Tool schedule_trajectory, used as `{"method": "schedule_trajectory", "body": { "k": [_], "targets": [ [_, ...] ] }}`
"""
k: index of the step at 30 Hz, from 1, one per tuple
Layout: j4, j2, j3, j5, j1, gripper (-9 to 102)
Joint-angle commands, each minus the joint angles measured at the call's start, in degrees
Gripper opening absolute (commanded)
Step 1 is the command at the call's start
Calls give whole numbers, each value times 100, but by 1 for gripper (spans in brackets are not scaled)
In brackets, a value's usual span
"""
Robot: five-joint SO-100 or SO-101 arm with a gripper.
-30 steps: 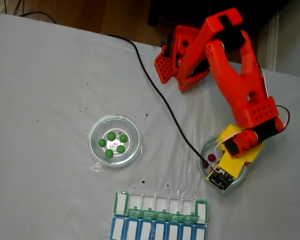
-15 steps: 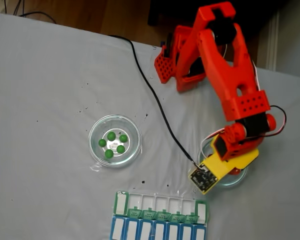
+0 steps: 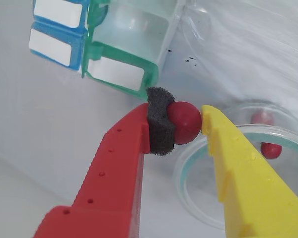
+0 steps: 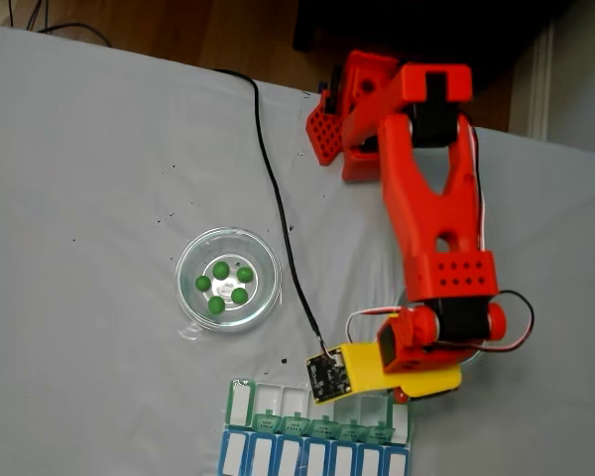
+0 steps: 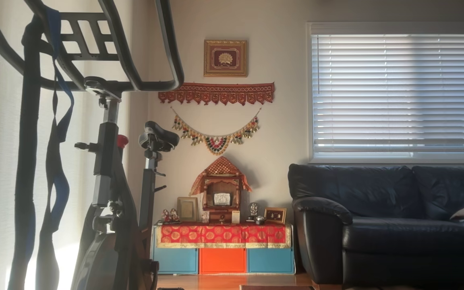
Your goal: Sort medicines into box.
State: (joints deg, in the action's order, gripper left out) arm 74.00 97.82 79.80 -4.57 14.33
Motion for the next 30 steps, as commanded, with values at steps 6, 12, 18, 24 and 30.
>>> {"method": "schedule_trajectory", "body": {
  "k": [6, 12, 18, 24, 30],
  "targets": [
    [158, -870, -1661, 149, -79, 1],
    [677, -2057, -3234, 105, -202, 1],
    [1046, -2654, -4324, 167, -352, 1],
    [1046, -2689, -4430, 211, -396, 1],
    [158, -2312, -3542, 229, -396, 1]
  ]
}}
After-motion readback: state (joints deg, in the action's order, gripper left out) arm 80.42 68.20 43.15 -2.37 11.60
